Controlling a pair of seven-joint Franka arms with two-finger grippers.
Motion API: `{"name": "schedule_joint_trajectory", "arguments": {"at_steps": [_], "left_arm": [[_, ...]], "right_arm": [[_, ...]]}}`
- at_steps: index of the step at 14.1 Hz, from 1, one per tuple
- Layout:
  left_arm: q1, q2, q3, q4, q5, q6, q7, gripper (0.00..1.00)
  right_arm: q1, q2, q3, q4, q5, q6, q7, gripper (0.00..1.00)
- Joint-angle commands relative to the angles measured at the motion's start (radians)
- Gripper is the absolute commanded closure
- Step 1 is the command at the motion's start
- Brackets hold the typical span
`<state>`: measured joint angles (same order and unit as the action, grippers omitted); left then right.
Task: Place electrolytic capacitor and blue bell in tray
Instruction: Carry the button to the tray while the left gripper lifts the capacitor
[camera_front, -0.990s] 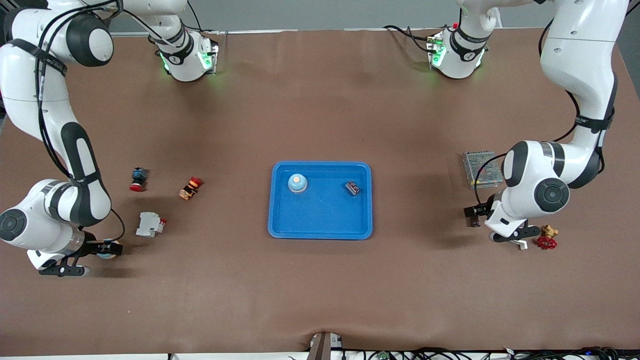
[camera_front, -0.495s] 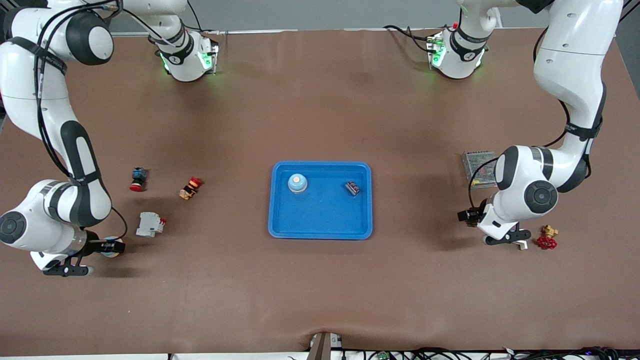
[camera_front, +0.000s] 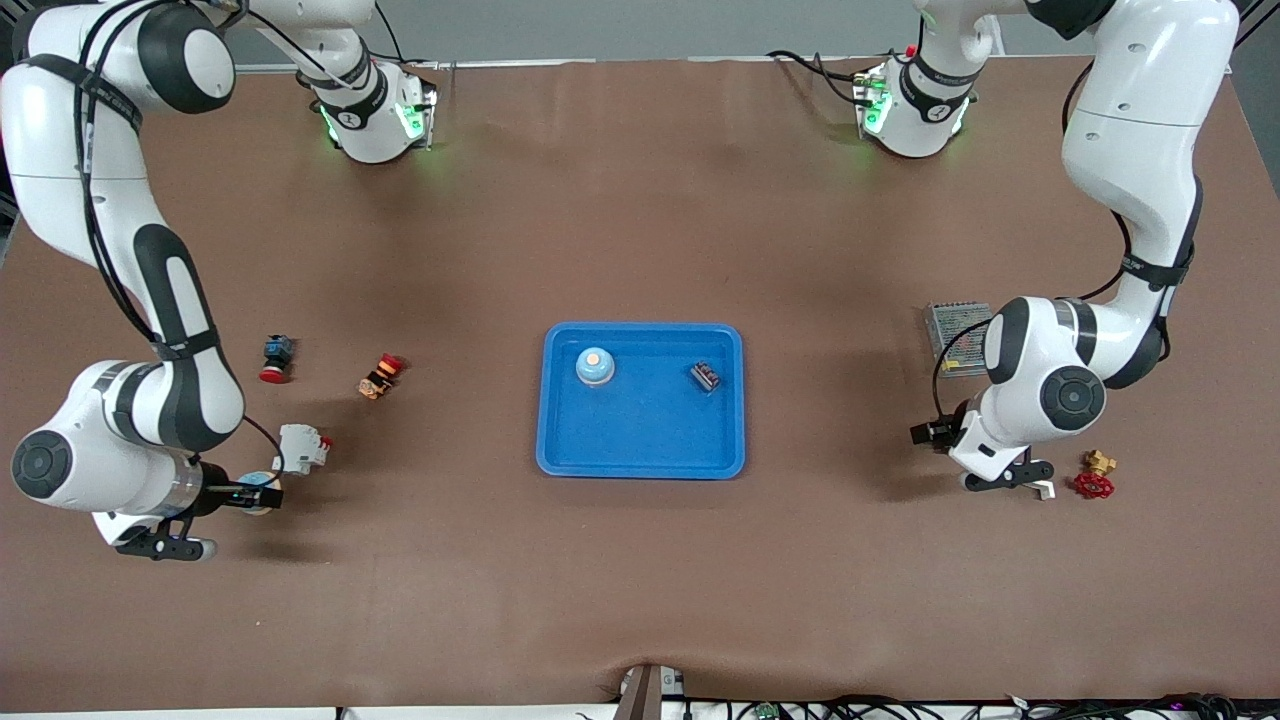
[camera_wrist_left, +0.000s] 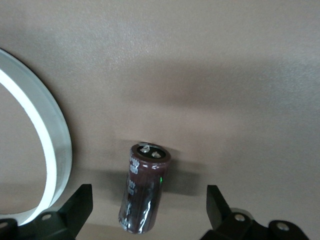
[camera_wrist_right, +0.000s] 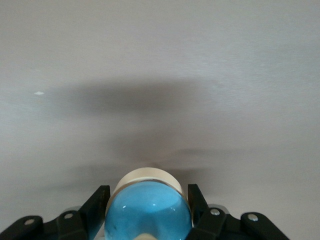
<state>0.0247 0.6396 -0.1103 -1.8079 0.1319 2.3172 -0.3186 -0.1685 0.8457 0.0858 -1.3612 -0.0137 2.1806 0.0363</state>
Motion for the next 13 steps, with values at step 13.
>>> {"name": "schedule_joint_trajectory", "arguments": {"at_steps": [13], "left_arm": [[0.003,0.015,0.0,-0.034,0.006,0.041,-0.016,0.0]], "right_arm": [[0.417,-0.122,0.003,-0.015,0.012,-0.127,0.936,1.0]]}}
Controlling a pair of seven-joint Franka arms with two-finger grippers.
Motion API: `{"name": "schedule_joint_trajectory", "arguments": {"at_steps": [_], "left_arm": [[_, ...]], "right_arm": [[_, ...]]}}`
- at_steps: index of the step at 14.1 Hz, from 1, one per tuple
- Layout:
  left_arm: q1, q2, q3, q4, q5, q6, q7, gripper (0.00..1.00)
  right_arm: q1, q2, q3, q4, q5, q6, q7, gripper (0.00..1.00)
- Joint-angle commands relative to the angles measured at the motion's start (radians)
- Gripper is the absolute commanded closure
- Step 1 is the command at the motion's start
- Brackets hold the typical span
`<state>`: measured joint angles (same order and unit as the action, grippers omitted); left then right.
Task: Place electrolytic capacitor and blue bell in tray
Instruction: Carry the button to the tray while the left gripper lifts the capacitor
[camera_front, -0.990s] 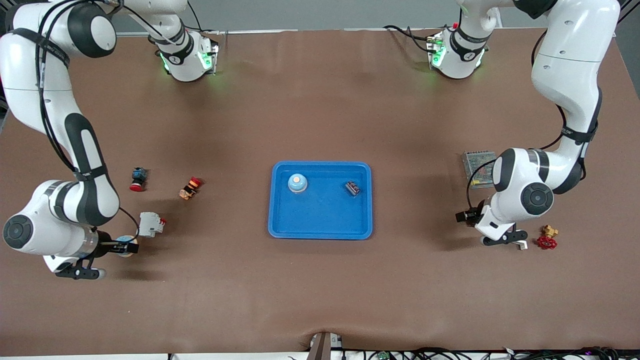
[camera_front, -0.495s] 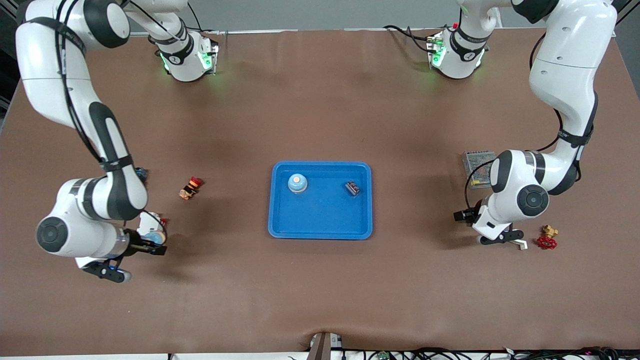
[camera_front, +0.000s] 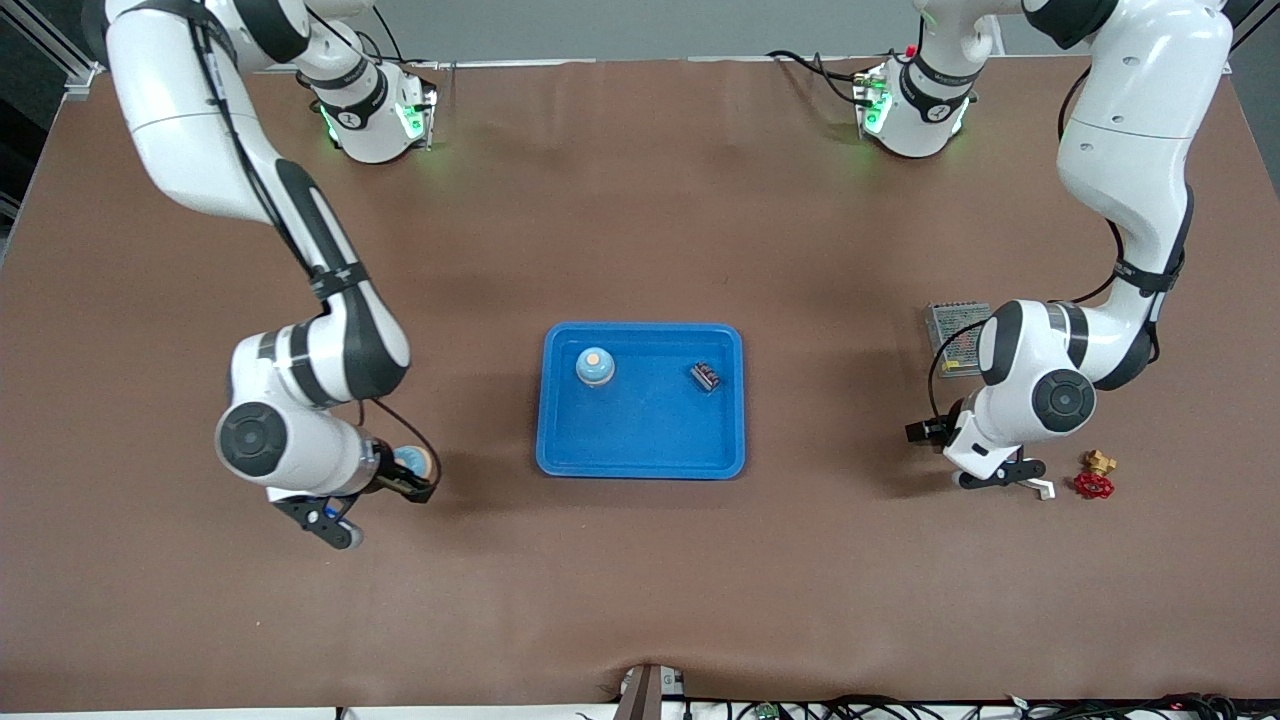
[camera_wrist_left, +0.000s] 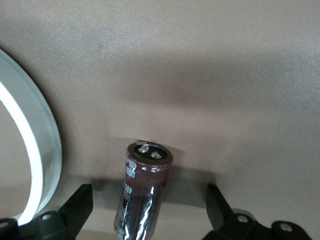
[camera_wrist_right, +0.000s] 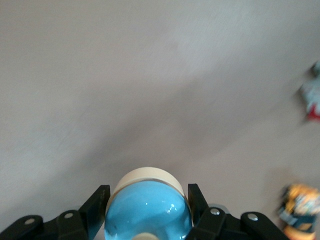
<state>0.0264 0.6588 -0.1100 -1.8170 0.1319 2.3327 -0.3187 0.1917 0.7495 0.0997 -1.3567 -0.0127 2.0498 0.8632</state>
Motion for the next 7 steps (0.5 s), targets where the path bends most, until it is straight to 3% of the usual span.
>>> {"name": "schedule_joint_trajectory", "arguments": {"at_steps": [1,3,7], "left_arm": [[0.0,-0.004,0.0,-0.025,0.006,0.025,-0.016,0.0],[0.0,-0.004,0.0,-0.025,0.008,0.025,-0.016,0.01],[-0.003,-0.005,0.0,-0.019,0.008,0.025,-0.013,0.56]], "right_arm": [[0.081,-0.024,-0.011,-0.018,0.013,0.006,0.165,1.0],[0.136,-0.024,-0.011,-0.018,0.014,0.015,0.256,1.0],[0.228,-0.015,-0.011,-0.024,0.048,0.097,0.411,1.0]]}}
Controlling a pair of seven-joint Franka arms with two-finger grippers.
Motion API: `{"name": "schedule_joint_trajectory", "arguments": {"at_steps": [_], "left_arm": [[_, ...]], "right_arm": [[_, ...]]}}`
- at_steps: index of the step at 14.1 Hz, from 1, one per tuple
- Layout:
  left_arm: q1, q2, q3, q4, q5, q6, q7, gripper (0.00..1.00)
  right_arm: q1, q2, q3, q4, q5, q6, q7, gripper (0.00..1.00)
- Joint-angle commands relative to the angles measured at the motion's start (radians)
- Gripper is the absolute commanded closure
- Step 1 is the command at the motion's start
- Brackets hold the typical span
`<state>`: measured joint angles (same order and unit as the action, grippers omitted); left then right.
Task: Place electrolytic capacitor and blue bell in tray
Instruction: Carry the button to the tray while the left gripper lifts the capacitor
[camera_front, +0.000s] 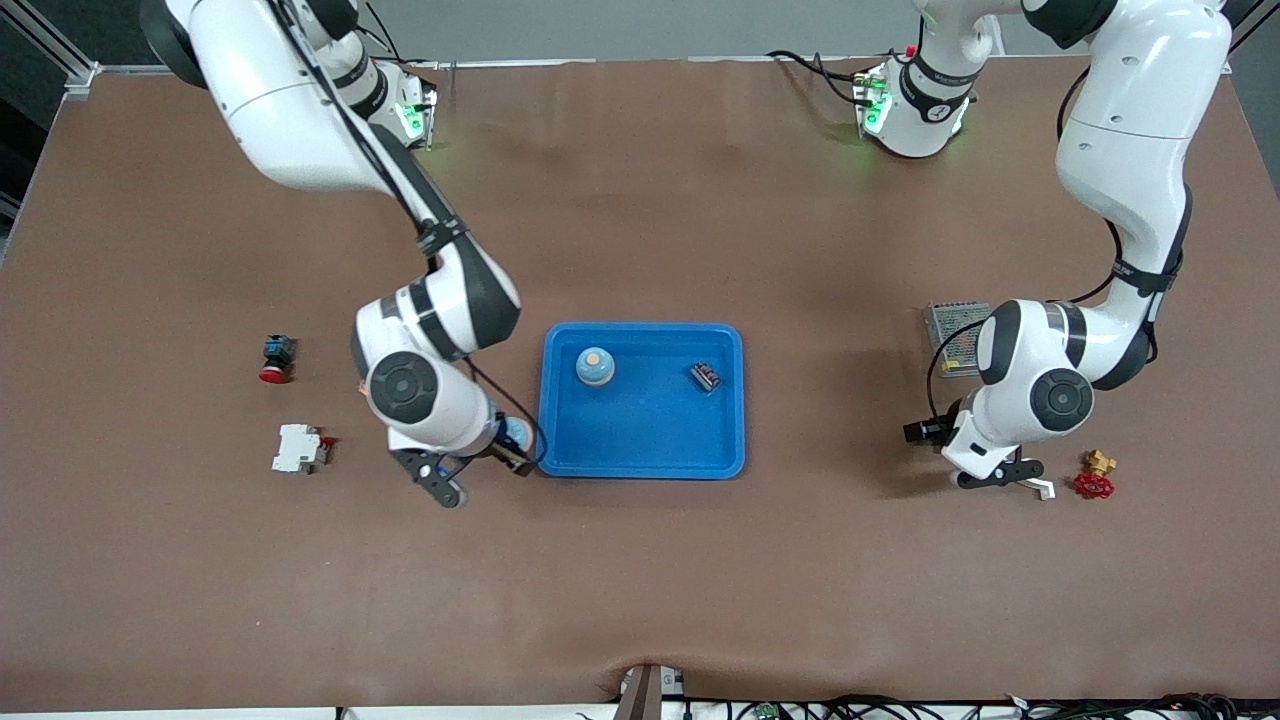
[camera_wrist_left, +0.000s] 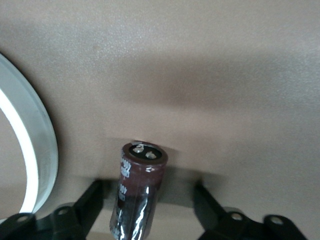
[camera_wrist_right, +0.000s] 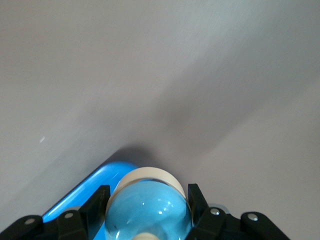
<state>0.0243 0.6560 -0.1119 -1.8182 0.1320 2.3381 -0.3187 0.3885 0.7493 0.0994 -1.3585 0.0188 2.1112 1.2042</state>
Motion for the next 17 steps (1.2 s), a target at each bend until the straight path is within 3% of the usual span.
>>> {"name": "schedule_joint_trajectory", "arguments": {"at_steps": [1,2,6,14,17], "left_arm": [[-0.001,-0.003,0.001,-0.016,0.008,0.018,-0.013,0.67],[-0.001,-0.004,0.001,-0.015,0.008,0.018,-0.013,0.77],[-0.004,-0.006,0.001,-0.006,0.008,0.018,-0.013,1.0],[-0.007,-0.013,0.0,0.051,0.006,-0.003,-0.026,1.0],[-0.015,-0.021,-0.002,0.126,-0.002,-0.103,-0.026,1.0]], "right_arm": [[0.052,-0.013,-0.01,-0.027,0.017,0.062,0.098,1.0],[0.071,-0.011,-0.012,-0.036,0.017,0.091,0.124,1.0],[0.116,0.007,-0.012,-0.096,0.015,0.226,0.195,1.0],[0.148,0.065,-0.012,-0.096,0.017,0.236,0.199,1.0],[0.148,0.081,-0.012,-0.093,0.017,0.245,0.204,1.0]]}}
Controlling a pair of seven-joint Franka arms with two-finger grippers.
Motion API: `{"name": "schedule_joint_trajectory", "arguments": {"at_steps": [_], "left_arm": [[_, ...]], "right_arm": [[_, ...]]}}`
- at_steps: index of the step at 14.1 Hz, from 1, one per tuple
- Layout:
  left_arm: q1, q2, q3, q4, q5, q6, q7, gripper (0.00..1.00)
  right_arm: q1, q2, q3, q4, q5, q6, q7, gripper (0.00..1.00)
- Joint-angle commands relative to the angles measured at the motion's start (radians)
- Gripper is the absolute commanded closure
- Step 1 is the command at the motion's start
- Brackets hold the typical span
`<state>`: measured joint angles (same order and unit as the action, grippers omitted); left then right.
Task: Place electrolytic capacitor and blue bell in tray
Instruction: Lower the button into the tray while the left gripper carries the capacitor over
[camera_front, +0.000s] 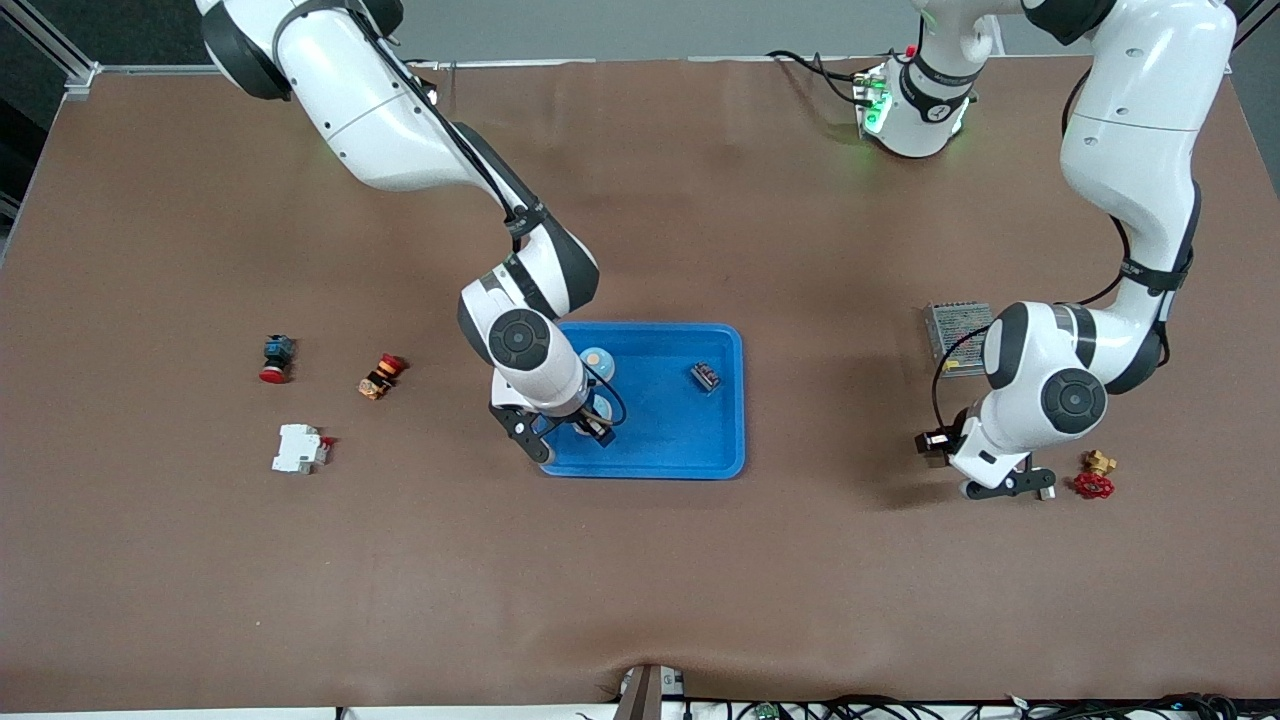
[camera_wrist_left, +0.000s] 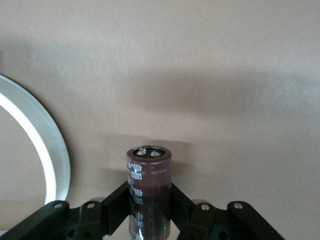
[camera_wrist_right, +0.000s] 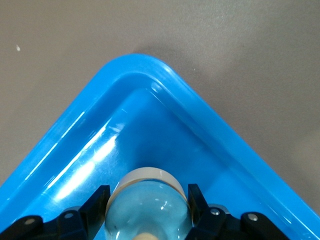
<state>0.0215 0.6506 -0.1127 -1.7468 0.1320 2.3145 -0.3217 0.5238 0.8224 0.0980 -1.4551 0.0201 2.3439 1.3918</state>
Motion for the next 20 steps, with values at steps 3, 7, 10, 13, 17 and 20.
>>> {"name": "schedule_joint_trajectory", "arguments": {"at_steps": [3,7,10,13,17,20], "left_arm": [[-0.029,-0.012,-0.001,0.125,-0.018,-0.153,-0.048,1.0],[-0.138,-0.008,0.001,0.182,-0.02,-0.19,-0.287,1.0],[-0.225,-0.005,0.001,0.217,-0.02,-0.199,-0.445,1.0],[-0.297,0.012,0.001,0.253,-0.02,-0.233,-0.56,1.0],[-0.348,0.015,0.001,0.268,-0.022,-0.268,-0.635,1.0],[-0.412,0.063,0.002,0.334,-0.023,-0.268,-0.736,1.0]], "right_arm": [[0.013,0.027,-0.011,0.009,0.012,0.034,0.029,1.0],[0.013,0.04,-0.011,0.012,0.007,0.034,0.03,1.0],[0.013,0.047,-0.012,0.015,0.006,0.04,0.03,1.0],[0.013,0.058,-0.012,0.015,0.006,0.066,0.03,1.0],[0.016,0.063,-0.014,0.015,0.0,0.09,0.047,0.0],[0.018,0.058,-0.014,0.015,-0.005,0.09,0.045,0.0]]}}
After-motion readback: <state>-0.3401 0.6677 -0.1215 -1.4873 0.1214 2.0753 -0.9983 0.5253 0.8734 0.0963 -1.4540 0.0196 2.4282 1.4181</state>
